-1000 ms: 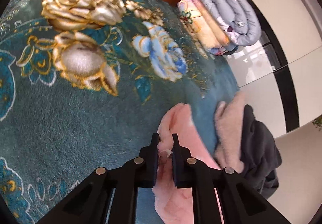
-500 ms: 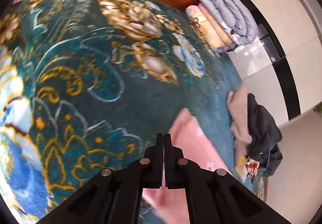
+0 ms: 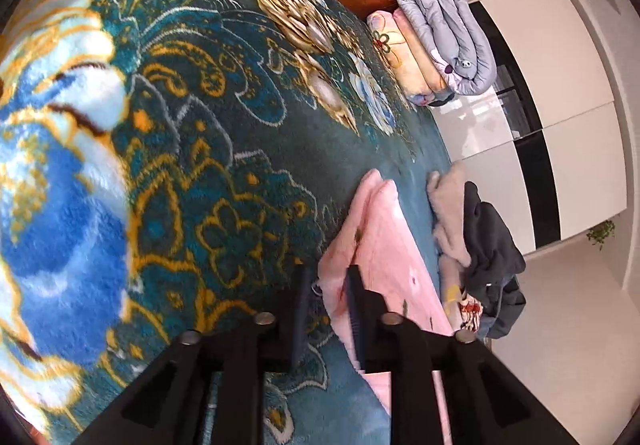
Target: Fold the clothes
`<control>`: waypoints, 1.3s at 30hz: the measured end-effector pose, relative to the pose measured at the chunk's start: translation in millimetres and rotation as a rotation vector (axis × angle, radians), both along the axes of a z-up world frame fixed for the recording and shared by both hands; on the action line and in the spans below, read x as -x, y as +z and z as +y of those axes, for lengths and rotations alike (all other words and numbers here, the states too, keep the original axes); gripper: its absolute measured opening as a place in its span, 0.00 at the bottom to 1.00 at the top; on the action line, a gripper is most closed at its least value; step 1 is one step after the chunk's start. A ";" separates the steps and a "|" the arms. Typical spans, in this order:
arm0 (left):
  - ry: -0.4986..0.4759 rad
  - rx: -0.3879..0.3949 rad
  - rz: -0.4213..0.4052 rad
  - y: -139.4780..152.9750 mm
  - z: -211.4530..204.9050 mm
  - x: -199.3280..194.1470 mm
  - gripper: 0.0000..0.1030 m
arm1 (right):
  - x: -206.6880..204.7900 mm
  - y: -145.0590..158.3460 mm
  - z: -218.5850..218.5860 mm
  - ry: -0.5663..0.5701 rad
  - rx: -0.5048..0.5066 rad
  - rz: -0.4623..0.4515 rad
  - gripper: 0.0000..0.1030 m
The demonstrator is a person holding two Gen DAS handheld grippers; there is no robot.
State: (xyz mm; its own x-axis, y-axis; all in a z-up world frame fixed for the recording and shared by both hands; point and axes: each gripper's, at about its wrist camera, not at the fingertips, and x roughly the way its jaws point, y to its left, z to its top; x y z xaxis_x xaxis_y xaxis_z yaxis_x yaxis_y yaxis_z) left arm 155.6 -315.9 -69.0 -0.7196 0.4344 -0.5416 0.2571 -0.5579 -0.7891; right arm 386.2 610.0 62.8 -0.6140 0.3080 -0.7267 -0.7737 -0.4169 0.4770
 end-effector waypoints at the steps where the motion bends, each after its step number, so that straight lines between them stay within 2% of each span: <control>1: -0.001 0.004 0.017 0.5 3.6 -2.6 0.46 | 2.0 7.5 -7.8 0.014 -0.028 -0.003 0.49; 4: -0.034 -0.007 0.060 3.8 12.9 -5.7 0.49 | 22.5 29.2 -41.6 0.108 -0.095 0.027 0.49; 6: -0.065 -0.031 0.077 3.9 19.5 -6.1 0.49 | 55.0 28.5 -76.6 0.229 -0.092 0.043 0.50; 11: -0.077 0.005 0.088 6.4 33.9 -10.1 0.45 | 136.2 26.7 -163.8 0.532 -0.084 0.084 0.55; 12: -0.074 0.004 0.092 7.0 34.9 -11.5 0.39 | 152.2 25.0 -182.0 0.591 -0.078 0.092 0.55; 13: -0.072 0.008 0.099 8.6 35.9 -13.0 0.33 | 167.4 17.3 -204.1 0.646 -0.055 0.095 0.55; 15: -0.069 0.019 0.117 12.8 37.9 -16.4 0.29 | 191.8 -0.2 -249.7 0.748 0.008 0.091 0.55; 17: -0.075 0.030 0.148 16.8 42.2 -17.7 0.29 | 211.2 -16.2 -291.2 0.838 0.067 0.087 0.55; 21: -0.088 0.087 0.138 14.9 51.1 -8.5 0.29 | 228.0 -36.4 -353.3 0.978 0.082 0.047 0.55; 26: -0.089 0.060 0.140 8.3 55.3 3.7 0.29 | 221.1 -35.8 -361.1 0.984 0.038 0.038 0.55; 28: -0.102 0.094 0.135 13.1 60.1 10.0 0.27 | 217.3 -34.6 -351.7 0.955 0.030 0.034 0.55; 29: -0.112 0.114 0.125 15.0 63.0 14.2 0.24 | 214.5 -34.2 -346.4 0.938 0.027 0.032 0.55; 30: -0.123 0.133 0.112 16.7 65.8 20.1 0.11 | 213.6 -33.8 -341.0 0.923 0.032 0.032 0.55; 33: -0.167 0.197 0.105 28.8 75.7 39.3 0.08 | 213.3 -34.9 -330.9 0.894 0.048 0.030 0.55; 34: -0.189 0.222 0.126 37.6 79.8 45.0 0.07 | 213.3 -35.9 -329.7 0.890 0.052 0.029 0.55; 36: -0.216 0.251 0.233 65.6 82.7 45.5 0.07 | 213.3 -37.8 -327.3 0.883 0.060 0.026 0.55; 39: -0.195 0.199 0.399 93.4 69.0 29.3 0.07 | 213.4 -39.3 -324.5 0.873 0.065 0.025 0.55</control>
